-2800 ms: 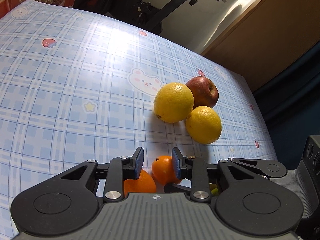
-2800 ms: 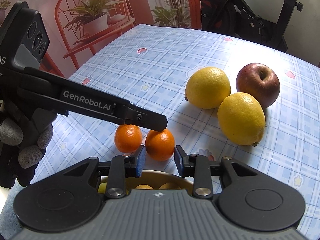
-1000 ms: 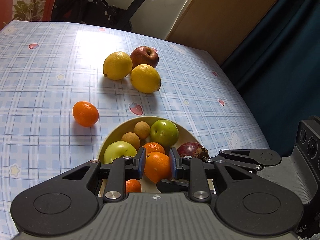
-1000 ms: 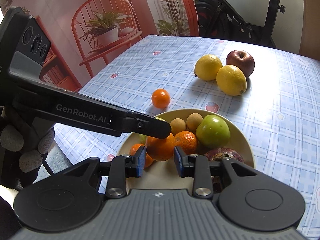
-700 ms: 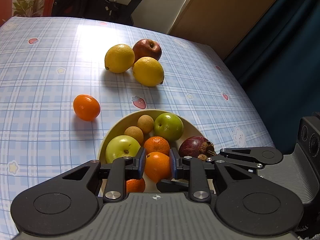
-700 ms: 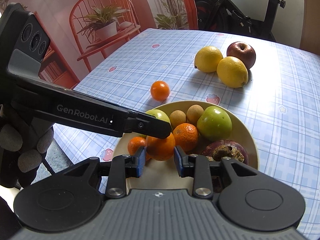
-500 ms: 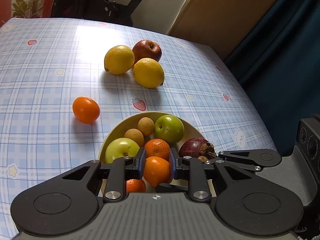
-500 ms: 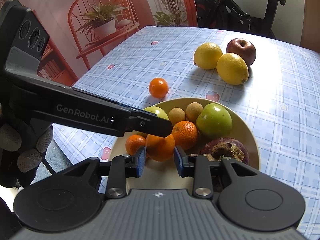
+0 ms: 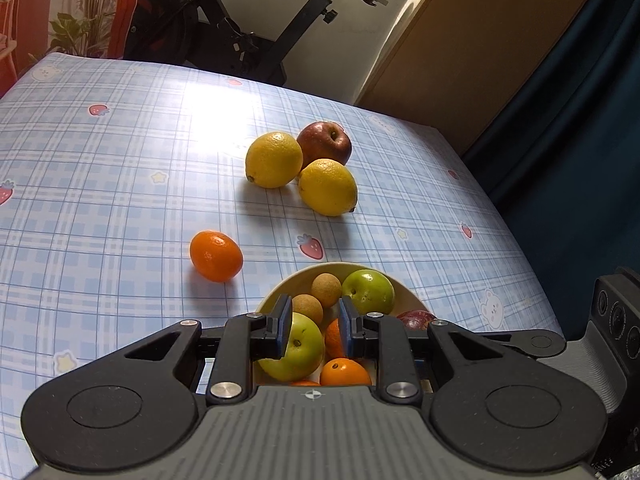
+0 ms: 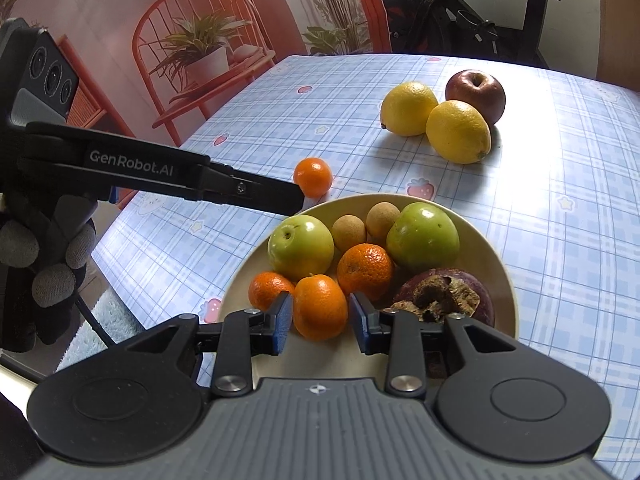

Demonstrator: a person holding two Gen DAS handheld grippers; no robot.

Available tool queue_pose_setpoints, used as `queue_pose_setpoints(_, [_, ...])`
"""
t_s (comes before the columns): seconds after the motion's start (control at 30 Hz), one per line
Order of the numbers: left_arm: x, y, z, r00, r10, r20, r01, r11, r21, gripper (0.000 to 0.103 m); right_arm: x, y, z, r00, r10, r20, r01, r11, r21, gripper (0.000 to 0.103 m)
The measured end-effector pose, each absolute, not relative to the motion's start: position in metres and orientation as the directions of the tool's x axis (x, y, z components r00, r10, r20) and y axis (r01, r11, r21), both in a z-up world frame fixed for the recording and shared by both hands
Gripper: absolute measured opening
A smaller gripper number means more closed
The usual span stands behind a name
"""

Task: Organize fruits
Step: 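Move the left gripper to the last tangerine and close on it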

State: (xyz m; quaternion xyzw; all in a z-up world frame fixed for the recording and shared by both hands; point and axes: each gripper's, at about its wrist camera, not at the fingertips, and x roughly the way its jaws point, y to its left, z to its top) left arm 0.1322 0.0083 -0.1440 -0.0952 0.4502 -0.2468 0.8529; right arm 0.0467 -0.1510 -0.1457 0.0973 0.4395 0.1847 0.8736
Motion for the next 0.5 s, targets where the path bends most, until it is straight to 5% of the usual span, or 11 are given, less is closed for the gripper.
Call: queue_pose_setpoints(0.5, [0.162, 0.055, -0.142, 0.561, -0.419, -0.714, 0.231, 0.908, -0.351, 0.026, 0.087, -0.156, -0.126, 0.594, 0.392, -0.703, -0.263, 0.920, 0.290, 0.036])
